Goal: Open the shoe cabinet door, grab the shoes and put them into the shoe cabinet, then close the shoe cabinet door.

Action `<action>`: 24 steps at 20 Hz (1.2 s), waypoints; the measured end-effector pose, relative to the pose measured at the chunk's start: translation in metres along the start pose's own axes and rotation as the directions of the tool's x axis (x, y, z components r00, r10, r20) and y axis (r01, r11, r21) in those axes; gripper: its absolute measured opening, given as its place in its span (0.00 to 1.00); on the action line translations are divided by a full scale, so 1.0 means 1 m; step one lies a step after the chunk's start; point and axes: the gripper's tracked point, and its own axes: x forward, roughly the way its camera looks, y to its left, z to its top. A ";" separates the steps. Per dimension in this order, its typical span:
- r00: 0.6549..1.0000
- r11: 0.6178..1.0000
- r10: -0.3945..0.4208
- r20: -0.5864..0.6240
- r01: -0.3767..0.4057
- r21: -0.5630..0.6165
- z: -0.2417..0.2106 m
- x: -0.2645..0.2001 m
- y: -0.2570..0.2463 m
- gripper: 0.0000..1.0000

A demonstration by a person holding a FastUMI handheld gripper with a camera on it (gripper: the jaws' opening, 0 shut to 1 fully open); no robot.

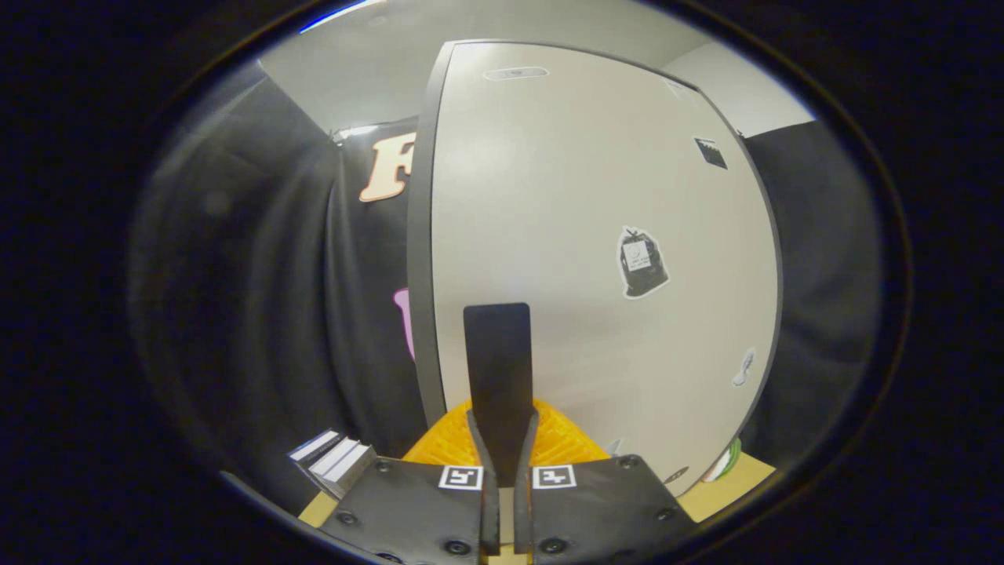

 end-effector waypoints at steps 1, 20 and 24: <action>1.000 1.000 0.010 0.000 -0.010 0.004 0.001 -0.006 0.000 0.09; 0.950 0.951 0.308 -0.050 -0.309 -0.008 0.023 -0.196 -0.131 0.08; 0.949 0.950 0.311 -0.056 -0.313 -0.021 0.026 -0.221 -0.174 0.08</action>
